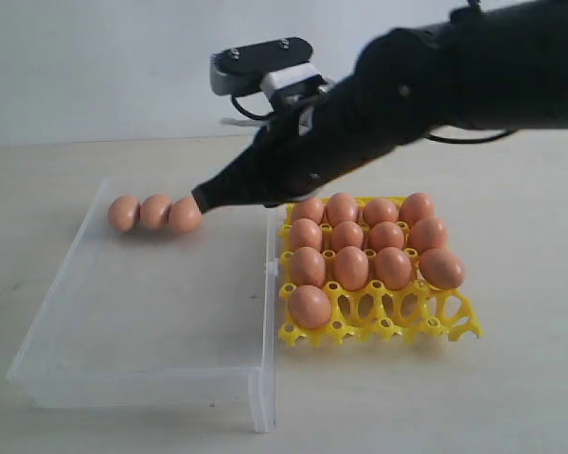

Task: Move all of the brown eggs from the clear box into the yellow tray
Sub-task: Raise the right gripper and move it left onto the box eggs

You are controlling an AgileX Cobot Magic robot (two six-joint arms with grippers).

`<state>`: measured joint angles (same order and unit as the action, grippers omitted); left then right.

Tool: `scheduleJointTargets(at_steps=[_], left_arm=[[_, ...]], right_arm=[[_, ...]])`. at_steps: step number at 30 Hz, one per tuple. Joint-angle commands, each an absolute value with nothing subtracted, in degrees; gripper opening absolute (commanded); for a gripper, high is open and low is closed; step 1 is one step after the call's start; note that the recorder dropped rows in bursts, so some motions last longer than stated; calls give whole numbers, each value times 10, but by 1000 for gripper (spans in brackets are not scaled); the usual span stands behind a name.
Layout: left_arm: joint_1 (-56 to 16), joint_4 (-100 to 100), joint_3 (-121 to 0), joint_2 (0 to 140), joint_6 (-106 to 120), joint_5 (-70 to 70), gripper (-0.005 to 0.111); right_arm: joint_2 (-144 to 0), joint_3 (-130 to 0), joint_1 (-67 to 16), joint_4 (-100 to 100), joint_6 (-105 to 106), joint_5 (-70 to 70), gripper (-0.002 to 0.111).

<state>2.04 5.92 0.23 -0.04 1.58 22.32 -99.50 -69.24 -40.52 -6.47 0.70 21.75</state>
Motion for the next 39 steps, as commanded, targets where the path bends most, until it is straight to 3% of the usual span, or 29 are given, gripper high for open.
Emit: scheduleJointTargets(at_steps=[1,8,12,19,39], left_arm=[[17,58,0,0,13,218,0],[17,58,0,0,13,218,0],[17,58,0,0,13,218,0],[17,58,0,0,13,218,0],[17,58,0,0,13,218,0]], right_arm=[[-1087,-832,-404,-90,16,302,6],[-1248,-1021,-395,-118,-92,327,42],[-1316,-1100,-393,-115,-154,337,55],[-1413,-1208,-385,-115,-244,359,56],[-1469,-1210,-369,-128,-276,312,56]])
